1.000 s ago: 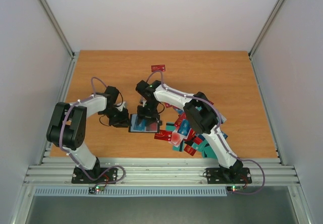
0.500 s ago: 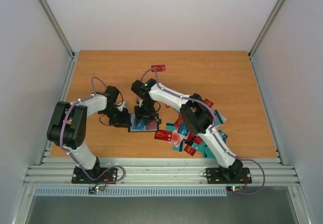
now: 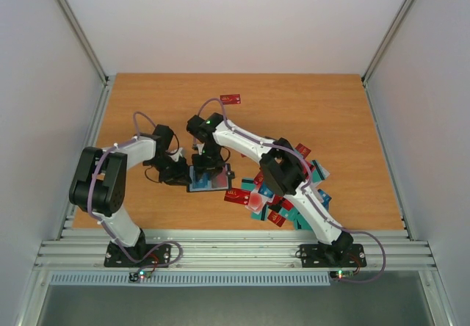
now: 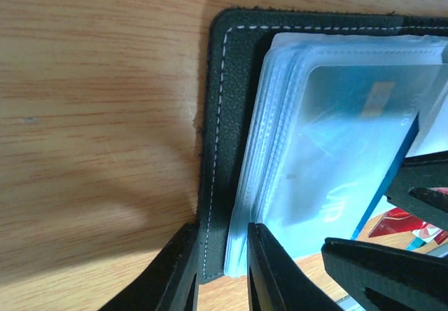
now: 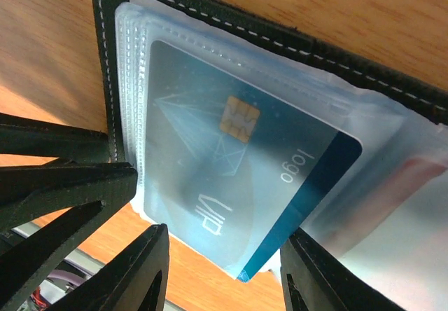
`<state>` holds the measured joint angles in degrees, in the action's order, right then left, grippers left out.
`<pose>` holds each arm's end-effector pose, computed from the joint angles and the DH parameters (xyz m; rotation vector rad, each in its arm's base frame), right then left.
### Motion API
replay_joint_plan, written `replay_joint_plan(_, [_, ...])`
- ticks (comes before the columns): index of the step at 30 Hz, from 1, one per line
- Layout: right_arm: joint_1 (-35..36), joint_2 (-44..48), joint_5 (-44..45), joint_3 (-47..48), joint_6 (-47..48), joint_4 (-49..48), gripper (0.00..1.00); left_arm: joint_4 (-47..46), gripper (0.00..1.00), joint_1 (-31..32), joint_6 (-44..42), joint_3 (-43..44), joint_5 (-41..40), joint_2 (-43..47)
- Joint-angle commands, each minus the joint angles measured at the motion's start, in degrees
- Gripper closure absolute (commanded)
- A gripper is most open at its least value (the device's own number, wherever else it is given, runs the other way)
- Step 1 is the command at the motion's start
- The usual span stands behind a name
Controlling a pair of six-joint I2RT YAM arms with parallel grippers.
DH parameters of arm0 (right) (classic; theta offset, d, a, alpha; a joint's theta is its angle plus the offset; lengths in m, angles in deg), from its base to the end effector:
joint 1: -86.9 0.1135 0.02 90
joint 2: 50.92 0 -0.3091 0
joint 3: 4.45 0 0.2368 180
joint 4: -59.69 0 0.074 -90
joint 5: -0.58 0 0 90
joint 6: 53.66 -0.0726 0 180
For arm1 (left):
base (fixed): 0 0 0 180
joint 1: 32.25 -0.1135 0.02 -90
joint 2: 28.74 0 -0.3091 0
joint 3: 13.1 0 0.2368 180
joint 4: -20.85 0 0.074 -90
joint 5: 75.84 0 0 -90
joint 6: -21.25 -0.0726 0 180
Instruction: Put the credit cards into the card holder
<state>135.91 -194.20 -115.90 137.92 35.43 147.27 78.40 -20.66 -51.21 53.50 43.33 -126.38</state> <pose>0.3089 0.4048 0.1556 1.1911 -2.6470 -0.6353 0.2548 -0.0884 0.1604 0.1434 -2.9403 0.7505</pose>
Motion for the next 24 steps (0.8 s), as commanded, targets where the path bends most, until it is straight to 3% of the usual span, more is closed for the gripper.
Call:
replay_joint_plan(1, [0.64,-2.2,-1.39,2.63,2.69,1.44,0.55,-1.04,0.78,0.43,-0.49,0.51,-1.96,-2.52])
replay_joint_plan(16, [-0.21,2.94,0.41,1.9,3.63,2.67,0.54,4.28,0.73,0.37,-0.1,3.84,-4.32,5.98])
replay_joint_plan(24, [-1.34,7.64,0.51,-3.49,3.0,-0.44,0.55,0.27,0.72,0.36,0.36,2.72,0.9,7.37])
